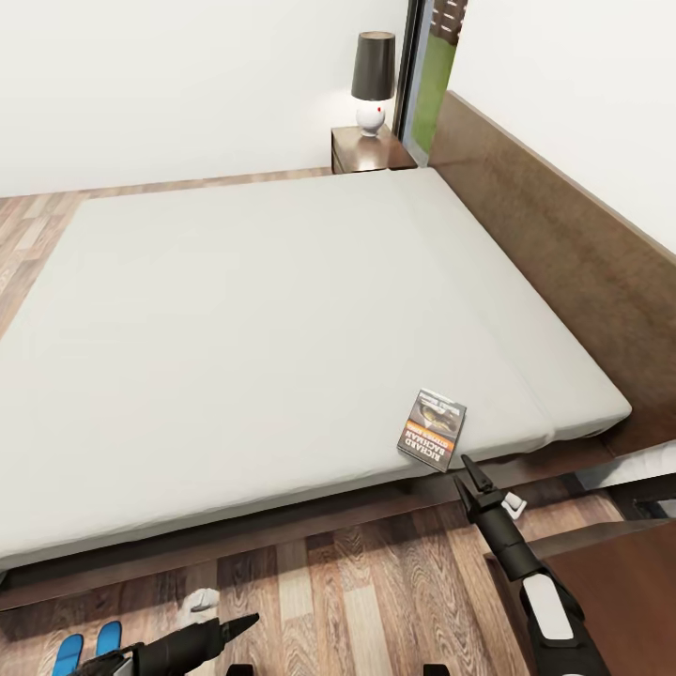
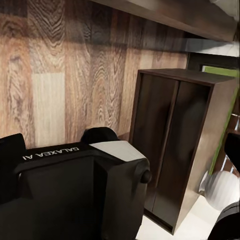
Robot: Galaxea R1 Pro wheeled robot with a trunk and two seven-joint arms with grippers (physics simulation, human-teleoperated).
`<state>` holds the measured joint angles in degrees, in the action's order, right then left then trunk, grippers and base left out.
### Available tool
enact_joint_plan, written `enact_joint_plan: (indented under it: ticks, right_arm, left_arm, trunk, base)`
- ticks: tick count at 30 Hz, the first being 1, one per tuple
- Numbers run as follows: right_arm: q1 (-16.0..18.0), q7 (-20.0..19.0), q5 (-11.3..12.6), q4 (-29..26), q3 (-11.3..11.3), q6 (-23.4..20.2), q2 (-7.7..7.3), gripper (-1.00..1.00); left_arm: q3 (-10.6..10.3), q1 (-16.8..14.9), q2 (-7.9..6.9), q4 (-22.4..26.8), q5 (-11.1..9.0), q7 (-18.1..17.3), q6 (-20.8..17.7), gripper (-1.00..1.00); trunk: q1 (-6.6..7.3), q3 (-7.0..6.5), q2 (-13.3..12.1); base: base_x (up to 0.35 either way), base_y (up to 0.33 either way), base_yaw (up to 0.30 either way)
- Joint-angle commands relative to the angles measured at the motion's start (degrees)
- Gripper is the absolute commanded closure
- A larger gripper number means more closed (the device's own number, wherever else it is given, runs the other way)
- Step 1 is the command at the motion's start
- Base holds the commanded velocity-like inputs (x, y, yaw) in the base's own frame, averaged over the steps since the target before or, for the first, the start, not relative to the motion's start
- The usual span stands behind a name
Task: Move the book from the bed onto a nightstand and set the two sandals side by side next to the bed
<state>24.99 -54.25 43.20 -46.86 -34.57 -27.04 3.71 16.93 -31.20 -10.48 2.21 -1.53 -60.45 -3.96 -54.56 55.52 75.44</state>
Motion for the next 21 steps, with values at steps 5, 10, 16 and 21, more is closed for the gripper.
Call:
enact_joint_plan:
  ticks: [5, 10, 16, 21]
  right_arm:
    - [0.04, -0.07, 0.13, 0.01, -0.12, -0.47, 0.2, -1.0]
    - [0.05, -0.07, 0.13, 0.01, -0.14, -0.47, 0.17, -1.0]
    - [0.05, -0.07, 0.13, 0.01, -0.15, -0.47, 0.15, -1.0]
    - [0.05, -0.07, 0.13, 0.01, -0.15, -0.47, 0.15, -1.0]
  left_arm:
    - [0.04, -0.08, 4.24, 3.15, -0.12, -0.47, -1.24, -1.0]
    - [-0.03, -0.09, 8.8, 9.16, 0.09, -1.06, -6.76, -1.0]
    - [-0.24, -0.09, 10.88, 12.02, 0.34, -1.29, -8.81, -1.0]
    - [-0.17, -0.09, 9.87, 12.06, 0.46, -5.69, -8.94, -1.0]
  trunk:
    - [0.0, 0.03, 0.02]
    - [0.0, 0.03, 0.02]
    - [0.0, 0.03, 0.02]
    - [0.0, 0.03, 0.02]
  base:
    - [0.0, 0.0, 0.0]
    - [0.0, 0.0, 0.0]
    - [0.0, 0.0, 0.0]
    - [0.0, 0.0, 0.0]
